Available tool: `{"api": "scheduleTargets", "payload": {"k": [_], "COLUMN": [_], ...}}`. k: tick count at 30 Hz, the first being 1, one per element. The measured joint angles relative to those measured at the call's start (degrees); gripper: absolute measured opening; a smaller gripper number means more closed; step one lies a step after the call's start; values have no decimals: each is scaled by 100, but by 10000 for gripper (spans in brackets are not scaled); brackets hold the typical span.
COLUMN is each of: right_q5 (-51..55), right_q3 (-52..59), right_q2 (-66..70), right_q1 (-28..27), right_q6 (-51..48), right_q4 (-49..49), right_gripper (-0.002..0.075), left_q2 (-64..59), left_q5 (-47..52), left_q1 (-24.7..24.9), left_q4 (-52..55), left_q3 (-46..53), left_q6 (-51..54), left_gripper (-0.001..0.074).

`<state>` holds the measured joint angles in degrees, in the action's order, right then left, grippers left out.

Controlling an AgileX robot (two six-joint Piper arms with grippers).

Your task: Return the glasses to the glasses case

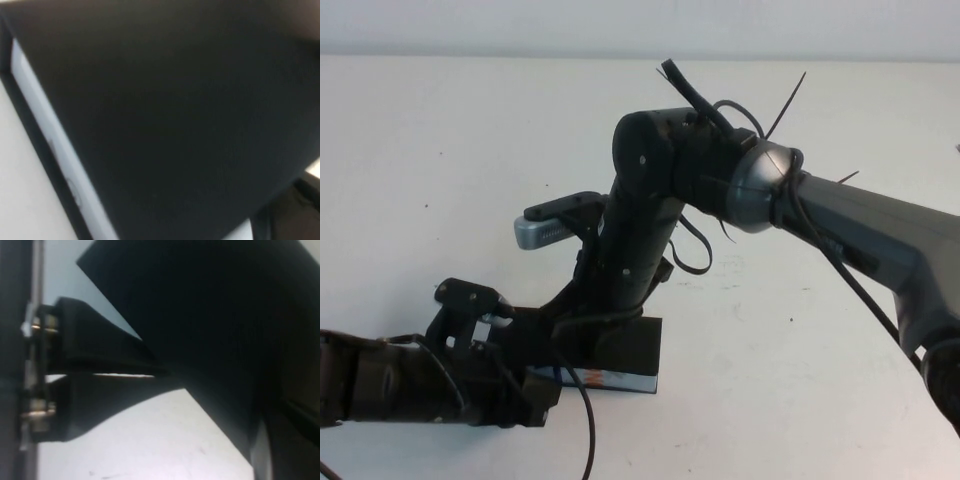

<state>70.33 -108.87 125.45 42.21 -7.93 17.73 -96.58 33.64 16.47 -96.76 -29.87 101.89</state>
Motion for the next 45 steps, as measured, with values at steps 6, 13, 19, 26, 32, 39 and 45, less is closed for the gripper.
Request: {"api": "scheduleTargets", "payload": {"k": [6,13,19,26,32,39,45], "right_q5": [-10,-10,-20,-9,2,0,-561], "right_q3": [55,55,55,65,538,2134,3837], "right_q2": [0,-39,-264,-1051,-2135,-3813,-5479], "right_q1": [0,0,0,0,0,0,13], "right_q6": [26,37,37,128,367,826,970], "right_q4": [-339,-593,-800,-992,-1147,-1239,-1127], "right_gripper": [-13,-13,-13,-13,-13,-13,-13], "left_q2": [142,409,1016,2607,4762,7035,8484], "left_q5": [0,126,240,309,-242,-614,-653], "left_q1": [0,0,0,0,0,0,0], "left_q4": [562,957,1516,2227,2642,4699,5897], "left_q3": [0,0,0,0,0,12,342], "left_q6": [-597,-1078,-1664,-2478,-2638,-4583,-5884], "left_gripper": [0,0,0,0,0,0,0]}}
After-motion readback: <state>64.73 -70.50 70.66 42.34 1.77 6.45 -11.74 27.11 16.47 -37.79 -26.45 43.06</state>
